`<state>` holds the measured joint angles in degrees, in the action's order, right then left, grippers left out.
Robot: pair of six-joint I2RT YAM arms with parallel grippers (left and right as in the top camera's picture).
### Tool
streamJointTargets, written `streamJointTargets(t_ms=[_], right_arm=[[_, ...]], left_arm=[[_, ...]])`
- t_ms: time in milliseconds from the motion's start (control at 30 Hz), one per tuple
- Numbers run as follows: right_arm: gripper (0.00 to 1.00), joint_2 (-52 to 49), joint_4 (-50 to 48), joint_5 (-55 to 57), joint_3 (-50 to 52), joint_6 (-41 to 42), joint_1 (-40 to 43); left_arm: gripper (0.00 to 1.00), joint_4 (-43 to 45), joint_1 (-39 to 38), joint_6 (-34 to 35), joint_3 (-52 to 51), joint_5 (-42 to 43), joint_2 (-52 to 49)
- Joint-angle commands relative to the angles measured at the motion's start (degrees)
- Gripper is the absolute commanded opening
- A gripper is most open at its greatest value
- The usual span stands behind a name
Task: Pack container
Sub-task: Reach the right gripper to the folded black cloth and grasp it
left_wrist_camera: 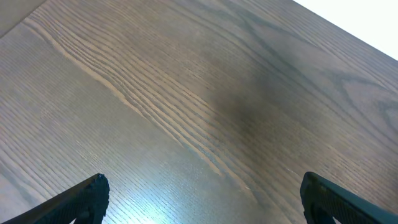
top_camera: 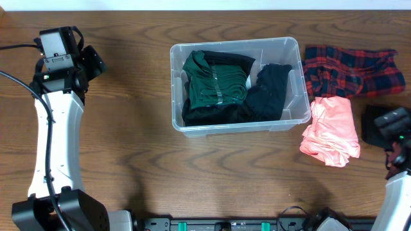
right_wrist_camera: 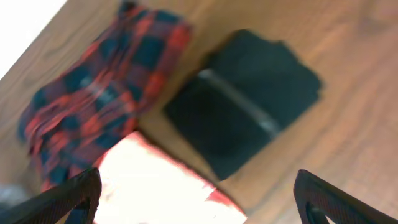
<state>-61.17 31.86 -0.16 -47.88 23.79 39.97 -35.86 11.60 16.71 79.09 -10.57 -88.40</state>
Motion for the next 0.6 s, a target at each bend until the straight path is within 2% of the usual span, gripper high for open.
streamJointTargets(t_ms=[0,200,567], right_arm=[[0.96,-2.43,-0.17,0.92,-1.16,4.02,4.26],[0.99,-11.39,-2.75,-3.41,-1.16,6.27,9.33],[0.91,-29.46,-14.14,-8.74,-1.16,10.05,11.39]], left_arm=[[0.98,-0.15,0.22,-0.11,0.15,-0.66,0.31],[0.98,-0.15,0.24,-0.11,0.15,-0.66,0.31],[0.98,-0.15,0.24,-0.11,0.15,-0.66,0.31]])
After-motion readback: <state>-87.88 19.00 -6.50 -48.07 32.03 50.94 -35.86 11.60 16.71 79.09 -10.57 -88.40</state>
